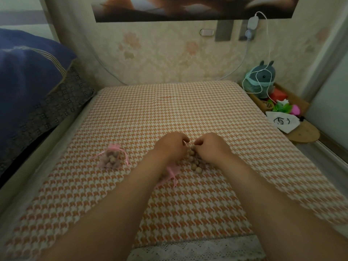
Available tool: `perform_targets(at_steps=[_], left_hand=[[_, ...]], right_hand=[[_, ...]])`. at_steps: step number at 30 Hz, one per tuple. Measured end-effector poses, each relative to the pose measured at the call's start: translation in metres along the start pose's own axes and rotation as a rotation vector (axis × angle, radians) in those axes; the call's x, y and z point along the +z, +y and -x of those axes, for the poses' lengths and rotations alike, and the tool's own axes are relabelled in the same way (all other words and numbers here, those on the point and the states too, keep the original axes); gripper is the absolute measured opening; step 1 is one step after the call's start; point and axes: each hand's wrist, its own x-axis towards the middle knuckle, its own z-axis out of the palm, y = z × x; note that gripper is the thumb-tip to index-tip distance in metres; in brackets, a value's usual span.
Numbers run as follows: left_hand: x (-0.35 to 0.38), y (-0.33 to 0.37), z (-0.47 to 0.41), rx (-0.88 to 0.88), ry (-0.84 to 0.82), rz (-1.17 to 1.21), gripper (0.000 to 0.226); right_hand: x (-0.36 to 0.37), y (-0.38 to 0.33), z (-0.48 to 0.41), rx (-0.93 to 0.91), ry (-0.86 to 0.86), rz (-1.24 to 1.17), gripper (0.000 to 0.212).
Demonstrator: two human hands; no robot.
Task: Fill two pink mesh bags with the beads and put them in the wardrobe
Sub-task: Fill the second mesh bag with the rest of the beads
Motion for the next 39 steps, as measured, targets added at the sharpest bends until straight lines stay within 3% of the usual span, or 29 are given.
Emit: perform_targets(at_steps=[9, 19, 24, 26, 29, 31, 32, 36, 39], left_hand=[[0.007, -0.011, -0.007, 0.009, 0.080, 0.088, 0.009], [-0.023, -0.015, 0.028, -0.004, 0.166, 0.413, 0.011], [-0.029, -0.027, 0.055, 0.002, 0.136, 0.386, 0.009], [-0.031, -0.033, 0.066, 0.014, 0.056, 0.286, 0.025], [-0.031, -0.040, 0.081, 0.001, -0.095, 0.113, 0.085], [-0.030, -0.043, 0.085, 0.007, -0.147, 0.007, 0.101], [-0.028, -0.045, 0.085, 0.021, -0.153, -0.020, 0.097], [-0.023, -0.049, 0.082, 0.069, -0.107, 0.024, 0.048], [-0.026, -0.050, 0.082, 0.049, -0.142, 0.089, 0.027]], right_hand=[[0.006, -0.005, -0.001, -0.013, -0.011, -0.239, 0.022], [-0.006, -0.024, 0.023, -0.218, 0.004, -0.448, 0.023], [-0.006, -0.034, 0.037, -0.207, -0.034, -0.419, 0.012], [-0.006, -0.035, 0.041, -0.156, -0.093, -0.356, 0.007], [-0.005, -0.033, 0.046, -0.101, -0.172, -0.275, 0.004], [-0.004, -0.033, 0.049, -0.107, -0.207, -0.240, 0.007], [-0.004, -0.034, 0.051, -0.110, -0.221, -0.235, 0.009], [-0.002, -0.040, 0.053, -0.130, -0.286, -0.281, 0.010], [-0.002, -0.041, 0.053, -0.107, -0.327, -0.402, 0.013]])
